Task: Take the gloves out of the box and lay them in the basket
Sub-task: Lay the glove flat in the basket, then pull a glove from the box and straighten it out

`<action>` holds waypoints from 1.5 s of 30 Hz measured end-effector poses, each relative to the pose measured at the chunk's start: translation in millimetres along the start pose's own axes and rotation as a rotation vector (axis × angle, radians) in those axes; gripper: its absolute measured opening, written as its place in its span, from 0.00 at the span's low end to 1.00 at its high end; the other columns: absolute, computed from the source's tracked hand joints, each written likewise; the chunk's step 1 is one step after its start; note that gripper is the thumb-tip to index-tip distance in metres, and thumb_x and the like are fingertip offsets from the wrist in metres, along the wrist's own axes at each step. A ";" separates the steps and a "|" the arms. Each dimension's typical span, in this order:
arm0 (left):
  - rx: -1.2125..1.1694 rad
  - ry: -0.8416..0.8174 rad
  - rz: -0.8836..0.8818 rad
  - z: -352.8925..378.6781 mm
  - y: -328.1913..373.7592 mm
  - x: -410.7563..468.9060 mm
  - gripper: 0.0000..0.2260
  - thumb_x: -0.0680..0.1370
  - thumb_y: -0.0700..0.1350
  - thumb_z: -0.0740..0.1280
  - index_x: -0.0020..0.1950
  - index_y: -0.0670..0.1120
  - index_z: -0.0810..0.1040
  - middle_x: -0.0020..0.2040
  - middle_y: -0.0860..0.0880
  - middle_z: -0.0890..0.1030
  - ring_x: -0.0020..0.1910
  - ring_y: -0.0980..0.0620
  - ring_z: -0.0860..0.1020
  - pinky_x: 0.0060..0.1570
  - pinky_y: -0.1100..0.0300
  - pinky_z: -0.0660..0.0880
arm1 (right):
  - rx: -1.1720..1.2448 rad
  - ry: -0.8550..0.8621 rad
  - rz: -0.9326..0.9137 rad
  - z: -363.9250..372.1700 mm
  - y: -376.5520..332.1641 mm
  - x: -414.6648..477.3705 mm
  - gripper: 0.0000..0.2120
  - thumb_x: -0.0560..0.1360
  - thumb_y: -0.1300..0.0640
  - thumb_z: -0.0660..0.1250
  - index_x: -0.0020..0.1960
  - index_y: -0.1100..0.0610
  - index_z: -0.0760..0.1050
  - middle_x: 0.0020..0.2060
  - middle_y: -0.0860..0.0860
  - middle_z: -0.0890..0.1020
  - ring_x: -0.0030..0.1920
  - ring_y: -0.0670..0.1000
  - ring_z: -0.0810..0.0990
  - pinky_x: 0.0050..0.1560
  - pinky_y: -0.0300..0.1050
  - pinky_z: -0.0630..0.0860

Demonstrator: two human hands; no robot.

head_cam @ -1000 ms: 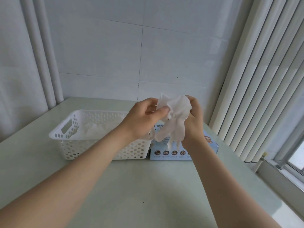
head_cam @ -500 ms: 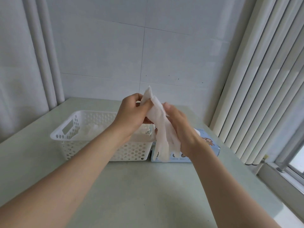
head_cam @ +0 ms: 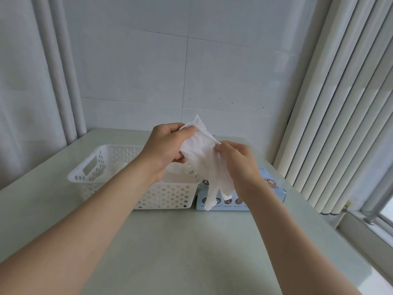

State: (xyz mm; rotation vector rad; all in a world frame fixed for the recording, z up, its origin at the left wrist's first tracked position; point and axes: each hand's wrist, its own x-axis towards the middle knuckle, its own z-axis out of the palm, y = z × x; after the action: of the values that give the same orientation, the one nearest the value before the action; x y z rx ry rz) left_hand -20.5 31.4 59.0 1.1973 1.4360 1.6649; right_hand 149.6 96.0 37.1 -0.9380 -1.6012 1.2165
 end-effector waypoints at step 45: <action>0.995 0.104 0.090 -115.6 -7.2 36.2 0.06 0.85 0.43 0.64 0.55 0.50 0.81 0.48 0.50 0.75 0.49 0.47 0.75 0.48 0.57 0.69 | -0.761 0.071 -0.338 68.9 -7.3 58.0 0.10 0.81 0.52 0.73 0.60 0.54 0.81 0.46 0.55 0.84 0.42 0.53 0.77 0.45 0.48 0.77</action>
State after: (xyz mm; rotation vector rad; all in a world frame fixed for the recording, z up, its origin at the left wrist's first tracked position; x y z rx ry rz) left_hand -141.2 18.6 61.0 1.6912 2.4274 1.0344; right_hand 65.6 127.5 47.6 -1.0815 -2.1008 0.3172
